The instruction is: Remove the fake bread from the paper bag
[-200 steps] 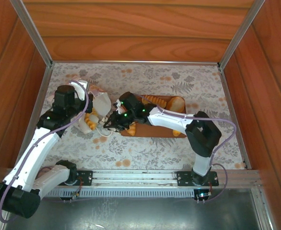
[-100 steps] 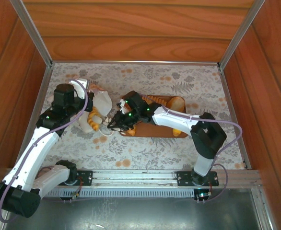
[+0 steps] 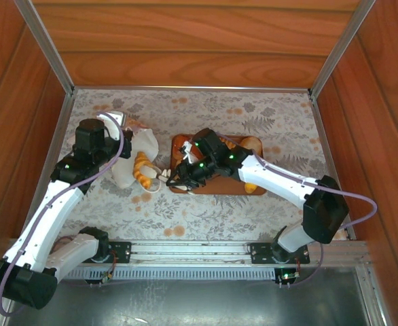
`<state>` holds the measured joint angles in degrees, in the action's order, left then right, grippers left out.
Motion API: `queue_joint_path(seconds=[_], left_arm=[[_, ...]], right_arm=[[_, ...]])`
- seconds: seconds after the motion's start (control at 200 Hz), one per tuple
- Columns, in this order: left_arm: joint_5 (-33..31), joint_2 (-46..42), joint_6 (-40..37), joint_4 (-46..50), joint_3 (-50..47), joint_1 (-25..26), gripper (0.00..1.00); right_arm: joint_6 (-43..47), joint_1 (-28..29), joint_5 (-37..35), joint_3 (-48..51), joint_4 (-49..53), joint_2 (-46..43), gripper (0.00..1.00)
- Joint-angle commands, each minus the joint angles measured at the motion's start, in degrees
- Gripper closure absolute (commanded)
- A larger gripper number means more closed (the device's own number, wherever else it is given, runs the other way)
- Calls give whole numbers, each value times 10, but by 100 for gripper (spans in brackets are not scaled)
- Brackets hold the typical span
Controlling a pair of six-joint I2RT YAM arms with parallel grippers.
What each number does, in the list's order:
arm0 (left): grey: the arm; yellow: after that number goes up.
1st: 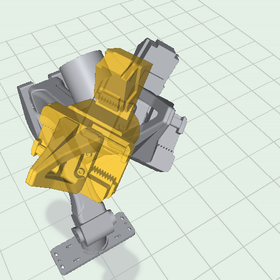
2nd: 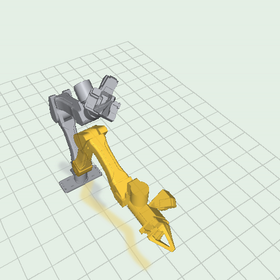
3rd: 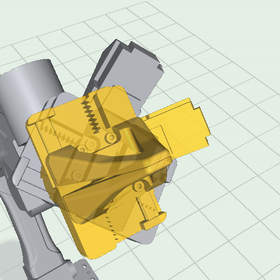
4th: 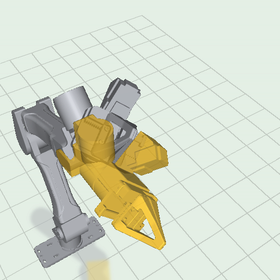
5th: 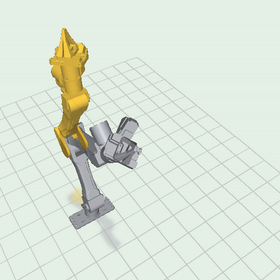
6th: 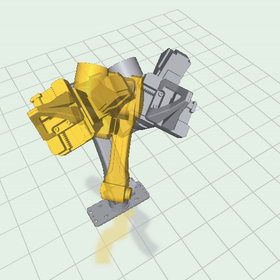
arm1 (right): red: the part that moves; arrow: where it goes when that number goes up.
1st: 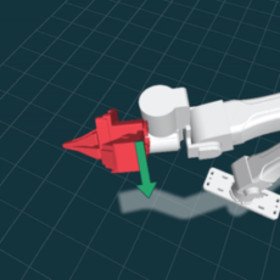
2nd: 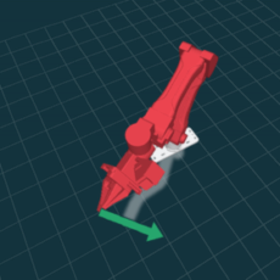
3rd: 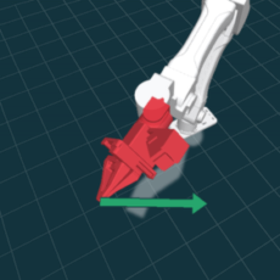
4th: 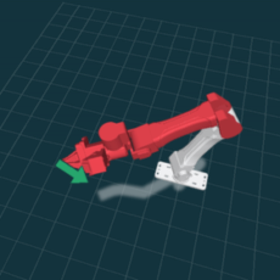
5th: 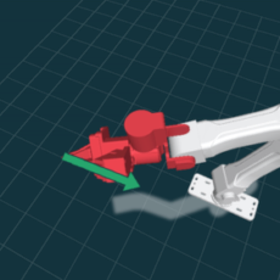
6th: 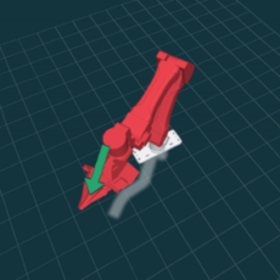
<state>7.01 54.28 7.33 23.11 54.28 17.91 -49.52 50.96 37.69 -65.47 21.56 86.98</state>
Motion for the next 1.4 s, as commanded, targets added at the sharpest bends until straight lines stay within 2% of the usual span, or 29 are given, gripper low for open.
queue_joint_path(seconds=[0.0,0.115,0.48,0.999,1.224,1.394], left_arm=[[-11,-14,-6,-10,20,2,100],[-12,-21,2,-11,16,3,100],[-42,-30,-1,-12,17,3,100],[-54,-50,-8,-32,-2,3,100],[-45,-58,4,-34,-11,3,100],[-52,-71,3,-34,-17,3,100]], right_arm=[[35,-6,34,6,30,-29,70],[23,-8,39,26,26,-58,70],[4,-13,-25,82,102,-202,70],[-19,-56,-257,52,282,-389,70],[-26,-66,-291,47,337,-422,70],[-24,-72,-291,65,367,-441,70]])
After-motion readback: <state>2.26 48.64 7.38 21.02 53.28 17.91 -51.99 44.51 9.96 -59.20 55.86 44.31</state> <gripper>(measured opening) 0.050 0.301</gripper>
